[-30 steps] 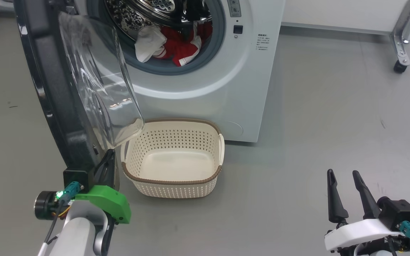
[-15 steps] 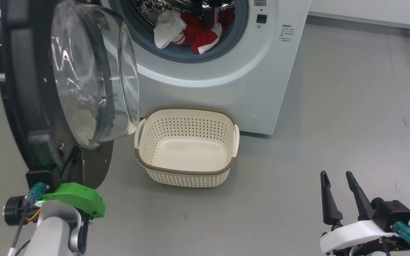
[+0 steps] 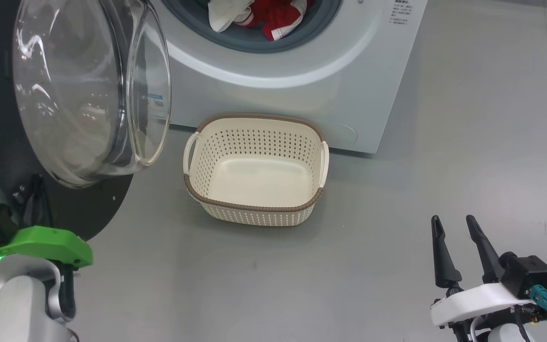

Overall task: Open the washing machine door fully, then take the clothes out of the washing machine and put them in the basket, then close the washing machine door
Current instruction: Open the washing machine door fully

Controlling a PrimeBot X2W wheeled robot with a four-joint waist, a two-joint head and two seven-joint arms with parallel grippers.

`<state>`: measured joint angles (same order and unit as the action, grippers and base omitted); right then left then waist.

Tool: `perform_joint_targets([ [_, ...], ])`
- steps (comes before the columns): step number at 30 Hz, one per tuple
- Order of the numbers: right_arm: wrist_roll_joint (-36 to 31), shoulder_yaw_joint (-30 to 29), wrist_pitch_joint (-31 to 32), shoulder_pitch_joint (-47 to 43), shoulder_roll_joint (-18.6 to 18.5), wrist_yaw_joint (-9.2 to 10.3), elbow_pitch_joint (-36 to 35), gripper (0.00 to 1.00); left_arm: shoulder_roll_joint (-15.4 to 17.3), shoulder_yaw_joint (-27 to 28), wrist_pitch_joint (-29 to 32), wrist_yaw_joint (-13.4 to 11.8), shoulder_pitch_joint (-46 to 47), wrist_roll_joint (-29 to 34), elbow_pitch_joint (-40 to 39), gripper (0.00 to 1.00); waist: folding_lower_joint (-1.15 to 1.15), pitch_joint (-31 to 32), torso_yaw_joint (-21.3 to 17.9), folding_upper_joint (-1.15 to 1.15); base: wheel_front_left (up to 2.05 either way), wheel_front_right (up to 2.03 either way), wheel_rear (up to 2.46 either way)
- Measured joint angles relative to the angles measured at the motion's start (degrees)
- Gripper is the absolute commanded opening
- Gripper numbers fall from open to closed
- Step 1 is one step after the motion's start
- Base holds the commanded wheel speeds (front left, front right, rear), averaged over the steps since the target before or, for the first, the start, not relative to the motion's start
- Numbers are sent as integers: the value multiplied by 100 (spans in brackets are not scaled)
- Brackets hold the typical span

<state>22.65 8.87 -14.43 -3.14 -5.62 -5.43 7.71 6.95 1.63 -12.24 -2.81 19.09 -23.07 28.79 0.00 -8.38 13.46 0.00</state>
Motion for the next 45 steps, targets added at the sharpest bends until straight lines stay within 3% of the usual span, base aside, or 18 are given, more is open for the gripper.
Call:
perform_joint_targets([
  [10,-69,7,0,218,-129,-3,-52,100,191,564,-60,-53,127,-330,3,0,0,-367,75,0,0,0,0],
  [19,-121,21,31,342,-204,-4,-96,100,556,1020,-94,-120,260,-479,38,0,0,-690,108,0,0,0,0],
  [40,-198,75,153,683,-366,-7,-278,100,1248,1298,86,-18,723,-670,470,0,0,-1415,68,0,0,0,0],
  [45,-199,48,153,745,-394,-7,-293,100,1272,1314,83,12,899,-702,556,0,0,-1546,48,0,0,0,0],
])
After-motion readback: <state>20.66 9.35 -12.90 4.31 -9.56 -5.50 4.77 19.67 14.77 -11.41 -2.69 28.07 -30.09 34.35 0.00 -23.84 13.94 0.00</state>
